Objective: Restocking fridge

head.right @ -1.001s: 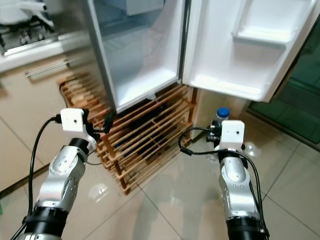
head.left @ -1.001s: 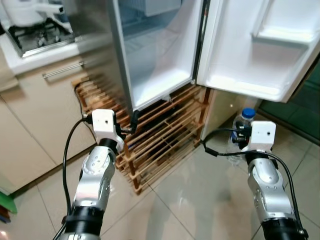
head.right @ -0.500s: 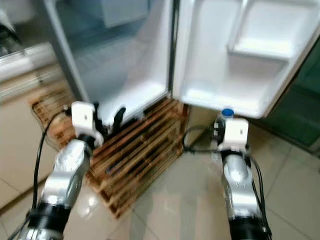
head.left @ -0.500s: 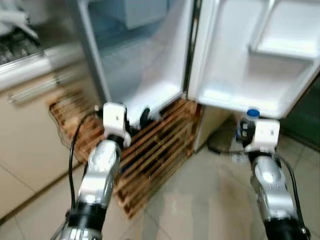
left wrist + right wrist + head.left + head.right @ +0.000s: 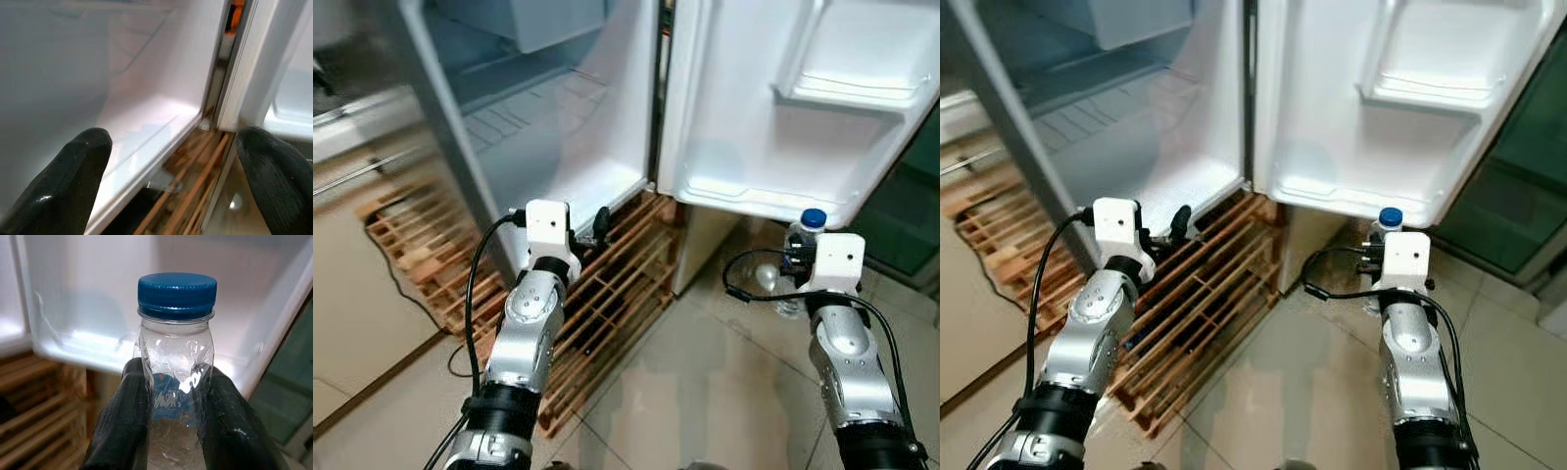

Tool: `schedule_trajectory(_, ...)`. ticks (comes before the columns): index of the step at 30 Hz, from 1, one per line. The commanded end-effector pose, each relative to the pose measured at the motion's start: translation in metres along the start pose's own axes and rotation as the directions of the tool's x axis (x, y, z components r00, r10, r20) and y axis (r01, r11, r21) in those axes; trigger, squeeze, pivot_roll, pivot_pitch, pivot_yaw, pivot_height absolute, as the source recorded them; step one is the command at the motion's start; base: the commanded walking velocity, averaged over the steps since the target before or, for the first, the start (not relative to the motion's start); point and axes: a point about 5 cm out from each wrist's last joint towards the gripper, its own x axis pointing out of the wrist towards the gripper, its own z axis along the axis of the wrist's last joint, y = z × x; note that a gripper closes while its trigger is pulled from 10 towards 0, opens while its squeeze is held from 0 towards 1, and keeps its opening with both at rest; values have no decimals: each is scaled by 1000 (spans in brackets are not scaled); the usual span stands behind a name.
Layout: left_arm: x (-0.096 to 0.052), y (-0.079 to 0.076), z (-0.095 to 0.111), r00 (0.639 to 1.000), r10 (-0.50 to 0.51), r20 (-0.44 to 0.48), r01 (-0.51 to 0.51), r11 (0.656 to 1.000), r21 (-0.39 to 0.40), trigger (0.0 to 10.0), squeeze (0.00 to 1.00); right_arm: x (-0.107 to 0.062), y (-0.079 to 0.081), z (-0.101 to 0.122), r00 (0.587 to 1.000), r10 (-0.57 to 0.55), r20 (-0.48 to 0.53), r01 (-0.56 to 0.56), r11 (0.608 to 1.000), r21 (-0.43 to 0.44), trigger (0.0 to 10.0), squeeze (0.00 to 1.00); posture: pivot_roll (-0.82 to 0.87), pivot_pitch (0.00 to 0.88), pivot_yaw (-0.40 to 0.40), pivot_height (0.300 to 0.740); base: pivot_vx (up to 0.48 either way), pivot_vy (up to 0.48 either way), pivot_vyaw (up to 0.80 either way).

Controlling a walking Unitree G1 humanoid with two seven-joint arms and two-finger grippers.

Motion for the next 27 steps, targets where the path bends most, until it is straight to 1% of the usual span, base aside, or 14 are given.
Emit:
schedule_trajectory(1, 3, -7, -3, 1000, -28, -3, 28, 999, 27, 10000, 0, 6, -4, 16, 998, -15, 61, 14, 1000, 13, 0, 0, -136, 16, 3, 740, 0, 0, 0)
schedule_trajectory(2, 3, -7, -3, 1000, -28, -3, 28, 999, 27, 10000, 0, 6, -4, 16, 998, -15, 61, 14, 1000, 13, 0, 0, -136, 16, 3, 740, 0, 0, 0)
schedule_trajectory(8, 10, -20, 4, 995, -99, 27, 98, 995, 11, 10000, 0, 10, -3, 20, 998, -5, 70, 4, 1000, 14, 0, 0, -144, 10, -8, 740, 0, 0, 0)
schedule_trajectory(11, 11, -23, 6, 992, -117, 39, 117, 993, 0, 10000, 0, 11, -4, 22, 997, -4, 77, 3, 1000, 14, 0, 0, -147, 7, -7, 740, 0, -106, 0)
schedule_trajectory(14, 12, -25, 6, 990, -132, 43, 134, 991, -22, 10000, 0, 12, -5, 24, 996, -8, 84, 7, 1000, 15, 0, 0, -152, 3, -1, 740, 345, -318, 0)
schedule_trajectory(17, 12, -26, 6, 990, -136, 45, 138, 990, -28, 10000, 0, 12, -5, 24, 996, -9, 86, 7, 1000, 13, 0, 0, -152, 2, 0, 740, 389, -277, 0)
schedule_trajectory(21, 12, -27, 6, 989, -138, 48, 140, 990, -31, 10000, 0, 11, -4, 25, 996, -7, 93, 6, 1000, 8, 0, 0, -151, 1, 1, 740, 454, 0, 0)
schedule_trajectory(23, 12, -27, 7, 988, -141, 57, 143, 989, -35, 10000, 0, 12, -1, 36, 991, 9, 132, -8, 1000, -6, 0, 0, -151, 0, 1, 740, 456, 0, 0)
schedule_trajectory(25, 12, -28, 8, 987, -145, 67, 148, 988, -45, 10000, 0, 12, 5, 53, 981, 35, 192, -33, 999, -16, 0, 0, -153, 0, 1, 740, 458, 0, 0)
schedule_trajectory(26, 12, -28, 8, 987, -145, 67, 148, 988, -45, 10000, 0, 12, 5, 53, 981, 35, 192, -33, 999, -16, 0, 0, -153, 0, 1, 740, 458, 0, 0)
schedule_trajectory(27, 12, -28, 8, 987, -146, 69, 150, 988, -47, 10000, 0, 12, 8, 61, 974, 51, 219, -48, 999, -18, 0, 0, -153, 0, 1, 740, 458, 0, 0)
